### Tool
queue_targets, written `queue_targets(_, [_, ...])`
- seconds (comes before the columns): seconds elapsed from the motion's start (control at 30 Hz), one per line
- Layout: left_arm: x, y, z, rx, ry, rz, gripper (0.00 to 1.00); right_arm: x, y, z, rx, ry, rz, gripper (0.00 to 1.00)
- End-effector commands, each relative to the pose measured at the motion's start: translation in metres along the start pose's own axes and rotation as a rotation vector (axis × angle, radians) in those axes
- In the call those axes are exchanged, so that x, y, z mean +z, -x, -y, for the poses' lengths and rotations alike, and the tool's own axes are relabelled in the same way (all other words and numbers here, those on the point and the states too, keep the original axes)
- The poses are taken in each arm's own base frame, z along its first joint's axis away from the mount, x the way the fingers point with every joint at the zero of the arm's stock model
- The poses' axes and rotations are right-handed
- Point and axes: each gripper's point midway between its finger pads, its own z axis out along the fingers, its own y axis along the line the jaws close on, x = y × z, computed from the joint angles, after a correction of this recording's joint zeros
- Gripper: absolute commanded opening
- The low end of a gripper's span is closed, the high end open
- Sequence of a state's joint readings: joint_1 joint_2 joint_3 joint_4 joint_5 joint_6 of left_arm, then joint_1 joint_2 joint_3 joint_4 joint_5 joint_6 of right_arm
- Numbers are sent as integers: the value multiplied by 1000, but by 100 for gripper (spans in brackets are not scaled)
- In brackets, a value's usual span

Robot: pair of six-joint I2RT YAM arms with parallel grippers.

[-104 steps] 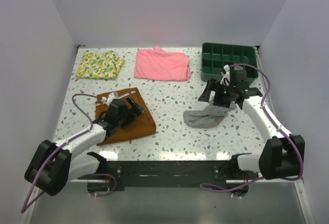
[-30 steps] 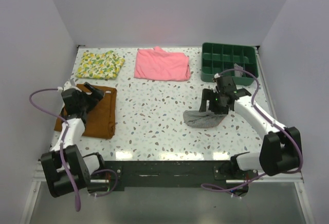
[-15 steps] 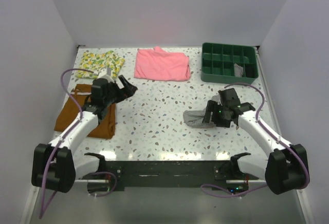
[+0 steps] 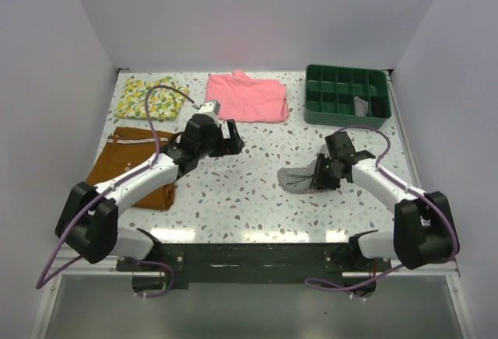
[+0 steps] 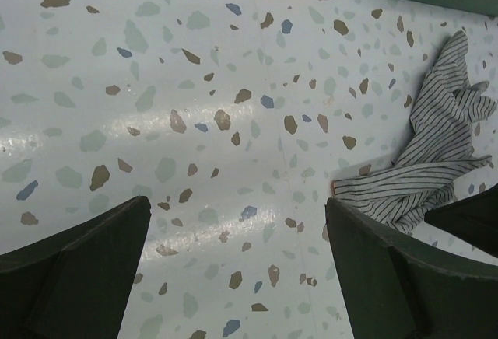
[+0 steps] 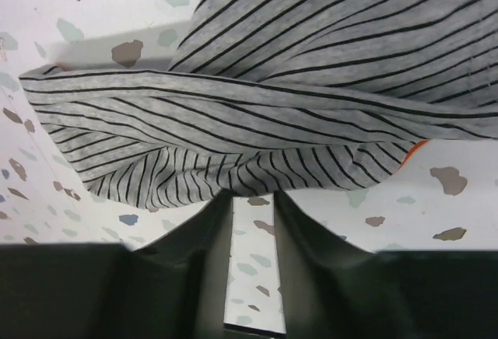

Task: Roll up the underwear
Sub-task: Pick up the underwear from the center of the board.

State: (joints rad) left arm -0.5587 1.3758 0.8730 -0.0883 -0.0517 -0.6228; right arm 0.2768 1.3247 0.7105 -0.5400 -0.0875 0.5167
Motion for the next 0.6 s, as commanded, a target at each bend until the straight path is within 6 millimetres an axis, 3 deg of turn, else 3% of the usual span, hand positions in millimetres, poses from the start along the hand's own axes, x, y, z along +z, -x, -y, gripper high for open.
queue_targets(0.0, [1, -1, 11, 56, -9, 17, 100, -13, 26, -20, -34, 71, 97, 16])
queue_targets(0.13, [3, -16, 16, 53, -60, -8, 100, -30, 28, -39, -85, 168, 127, 4])
queue_targets(0.3, [8, -29, 12, 57, -59, -22, 100, -40, 20, -64, -141, 254, 100, 0])
queue_targets(0.4, [10, -34, 14, 75, -63, -39, 100, -37, 27, -56, -148, 181, 128, 0])
queue_targets(0.43, [9, -36, 17, 85, -68, -41, 100, -36, 31, -50, -154, 142, 144, 17])
queue_targets(0.47, [9, -36, 19, 93, -72, -43, 100, -37, 38, -34, -151, 45, 174, 24])
queue_targets(0.5, [8, -38, 22, 98, -78, -43, 100, -42, 48, -32, -152, 19, 202, 28])
queue_targets(0.53, [8, -39, 21, 102, -75, -46, 100, -43, 54, -27, -155, -22, 218, 64])
queue_targets(0.57, [7, -40, 21, 100, -75, -46, 100, -49, 63, -24, -154, -60, 245, 72])
